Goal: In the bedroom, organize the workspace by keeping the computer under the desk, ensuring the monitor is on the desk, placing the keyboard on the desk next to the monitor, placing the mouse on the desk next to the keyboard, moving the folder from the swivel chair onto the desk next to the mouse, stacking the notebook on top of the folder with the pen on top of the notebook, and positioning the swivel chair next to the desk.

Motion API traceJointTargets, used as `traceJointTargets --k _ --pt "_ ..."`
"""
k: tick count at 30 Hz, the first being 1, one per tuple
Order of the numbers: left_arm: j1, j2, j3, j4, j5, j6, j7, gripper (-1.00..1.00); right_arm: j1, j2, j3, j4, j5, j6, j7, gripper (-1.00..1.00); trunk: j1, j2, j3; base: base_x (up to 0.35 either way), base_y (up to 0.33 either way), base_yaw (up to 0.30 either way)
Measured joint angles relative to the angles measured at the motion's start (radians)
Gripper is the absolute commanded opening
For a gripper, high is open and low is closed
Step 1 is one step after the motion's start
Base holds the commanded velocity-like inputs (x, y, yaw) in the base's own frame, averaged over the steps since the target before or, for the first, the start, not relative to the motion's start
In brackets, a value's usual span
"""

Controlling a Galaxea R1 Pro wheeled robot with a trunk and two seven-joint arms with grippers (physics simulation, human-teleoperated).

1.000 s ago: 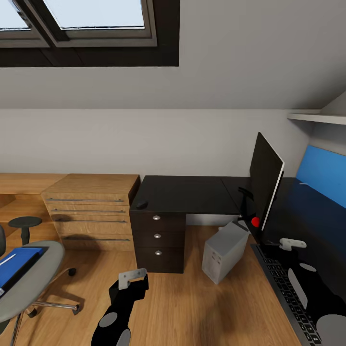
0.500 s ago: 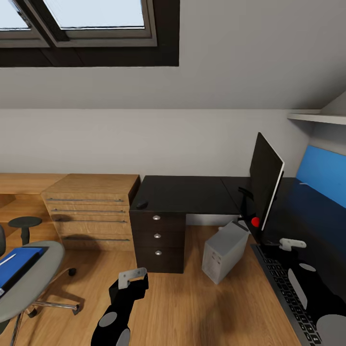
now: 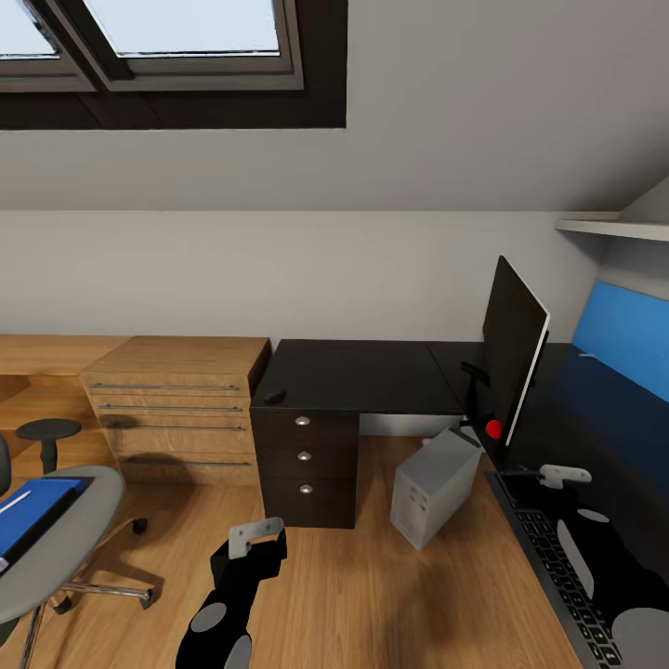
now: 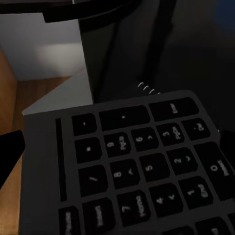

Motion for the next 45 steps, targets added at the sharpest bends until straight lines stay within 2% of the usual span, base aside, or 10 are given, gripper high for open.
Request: traceJointTargets --k 27,34,45 --pt "0.000 0.002 0.001 0.000 0.000 0.000 0.000 1.00 0.000 0.001 0.003 -0.003 0.004 0.022 -0.015 1.00 0.000 0.000 0.000 0.000 0.000 0.000" --pt "0.000 0.005 0.001 0.003 -0.004 -0.001 0.001 1.00 0.000 0.002 0.002 -0.004 0.044 0.040 -0.018 1.00 0.000 0.000 0.000 0.000 -0.043 0.000" --pt "0.000 0.006 0.001 0.006 -0.004 -0.001 0.002 1.00 0.000 0.002 0.001 -0.005 0.050 0.042 -0.019 1.00 0.000 0.000 0.000 0.000 -0.127 0.000"
